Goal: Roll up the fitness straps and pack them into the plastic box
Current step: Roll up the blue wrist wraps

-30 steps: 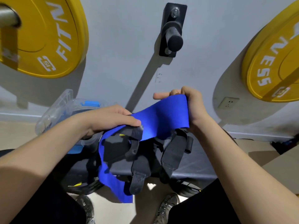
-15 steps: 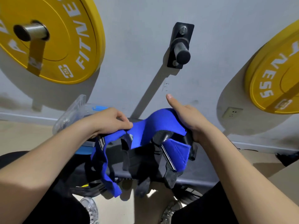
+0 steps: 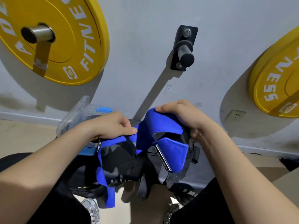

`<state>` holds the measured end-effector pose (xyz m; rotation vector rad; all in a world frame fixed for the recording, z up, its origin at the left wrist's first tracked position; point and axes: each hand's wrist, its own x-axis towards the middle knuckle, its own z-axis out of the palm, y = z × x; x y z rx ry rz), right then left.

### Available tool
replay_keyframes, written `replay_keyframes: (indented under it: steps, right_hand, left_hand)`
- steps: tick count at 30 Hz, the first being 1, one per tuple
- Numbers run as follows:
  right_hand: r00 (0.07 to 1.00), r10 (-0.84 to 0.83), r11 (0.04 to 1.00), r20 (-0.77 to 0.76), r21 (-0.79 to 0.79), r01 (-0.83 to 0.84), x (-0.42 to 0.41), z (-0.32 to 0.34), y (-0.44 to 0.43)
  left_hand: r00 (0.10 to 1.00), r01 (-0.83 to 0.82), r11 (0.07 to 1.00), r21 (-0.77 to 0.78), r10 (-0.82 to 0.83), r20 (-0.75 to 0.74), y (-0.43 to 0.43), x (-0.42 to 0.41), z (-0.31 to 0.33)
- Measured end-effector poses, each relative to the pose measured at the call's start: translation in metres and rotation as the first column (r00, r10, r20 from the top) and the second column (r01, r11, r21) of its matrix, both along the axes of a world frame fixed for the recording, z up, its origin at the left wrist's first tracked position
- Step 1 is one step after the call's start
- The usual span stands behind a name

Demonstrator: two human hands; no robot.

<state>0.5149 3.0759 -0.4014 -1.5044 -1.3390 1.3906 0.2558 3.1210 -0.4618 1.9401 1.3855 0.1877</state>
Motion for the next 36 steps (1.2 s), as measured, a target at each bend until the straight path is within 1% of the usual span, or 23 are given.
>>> replay_keyframes:
  steps: [3,5,7,9,11,14,15,16,19,21,22,23,24,25,26,27,28,29,32,36]
  right_hand:
    - [0.993,0.040,0.993,0.107,0.106,-0.051,-0.007,-0.005,0.005]
    - [0.977,0.049,0.988,0.209,0.133,-0.078,-0.012,-0.010,0.008]
    - [0.919,0.060,0.985,0.391,0.127,-0.118,-0.013,-0.012,0.011]
    - [0.831,0.065,0.982,0.553,0.112,-0.152,-0.012,-0.013,0.013]
    - [0.781,0.066,0.982,0.621,0.100,-0.163,-0.011,-0.014,0.013]
    - [0.769,0.103,0.985,0.631,0.040,-0.166,-0.010,-0.013,0.015]
    - [0.766,0.131,0.984,0.629,0.008,-0.175,-0.010,-0.013,0.015]
    - [0.763,0.162,0.982,0.626,-0.025,-0.188,-0.010,-0.013,0.015]
    - [0.782,0.235,0.971,0.577,-0.105,-0.215,-0.013,-0.015,0.014]
    - [0.790,0.242,0.970,0.563,-0.117,-0.214,-0.017,-0.018,0.013]
    - [0.785,0.233,0.972,0.574,-0.107,-0.210,-0.019,-0.019,0.013]
    - [0.784,0.213,0.976,0.584,-0.092,-0.196,-0.022,-0.020,0.012]
    - [0.785,0.180,0.983,0.592,-0.074,-0.170,-0.024,-0.021,0.012]
    - [0.789,0.139,0.989,0.598,-0.048,-0.137,-0.025,-0.021,0.011]
    - [0.798,0.095,0.994,0.596,-0.018,-0.105,-0.025,-0.022,0.012]
    - [0.813,0.059,0.997,0.579,0.012,-0.080,-0.025,-0.022,0.013]
    - [0.834,0.039,0.997,0.550,0.035,-0.070,-0.023,-0.022,0.015]
    - [0.857,0.036,0.997,0.515,0.046,-0.069,-0.022,-0.021,0.016]
    - [0.912,0.101,0.990,0.398,0.049,-0.131,-0.019,-0.013,0.015]
    - [0.904,0.219,0.951,0.368,0.125,-0.281,-0.014,-0.003,0.012]
  left_hand:
    - [1.000,0.030,0.999,-0.038,-0.029,0.012,-0.002,-0.003,0.001]
    - [0.998,0.001,0.999,-0.039,0.001,0.061,-0.002,-0.004,0.002]
    - [0.990,-0.074,0.997,-0.018,0.075,0.115,0.001,-0.006,0.001]
    - [0.981,-0.124,0.992,0.004,0.122,0.150,0.003,-0.011,0.001]
    - [0.974,-0.144,0.989,0.015,0.139,0.179,0.004,-0.014,-0.001]
    - [0.947,-0.243,0.966,0.090,0.216,0.237,0.004,-0.013,-0.001]
    - [0.928,-0.288,0.951,0.112,0.248,0.277,0.003,-0.011,0.002]
    - [0.899,-0.324,0.940,0.102,0.273,0.343,0.002,-0.009,0.005]
    - [0.765,-0.393,0.919,-0.024,0.341,0.546,0.001,-0.005,0.012]
    - [0.700,-0.384,0.915,-0.121,0.374,0.608,0.002,-0.005,0.016]
    - [0.695,-0.352,0.922,-0.164,0.375,0.613,0.002,-0.005,0.018]
    - [0.715,-0.306,0.932,-0.196,0.361,0.599,0.002,-0.007,0.020]
    - [0.756,-0.255,0.944,-0.210,0.330,0.565,0.000,-0.008,0.019]
    - [0.824,-0.204,0.963,-0.177,0.267,0.500,-0.001,-0.010,0.017]
    - [0.898,-0.158,0.983,-0.092,0.182,0.401,-0.003,-0.011,0.013]
    - [0.953,-0.111,0.994,0.009,0.104,0.286,-0.004,-0.010,0.009]
    - [0.978,-0.062,0.995,0.081,0.044,0.202,-0.004,-0.009,0.006]
    - [0.984,-0.017,0.994,0.105,-0.002,0.176,-0.005,-0.007,0.004]
    - [0.967,0.065,0.996,0.053,-0.076,0.242,-0.002,-0.005,0.002]
    - [0.943,0.099,0.995,0.032,-0.104,0.317,0.000,-0.007,0.002]
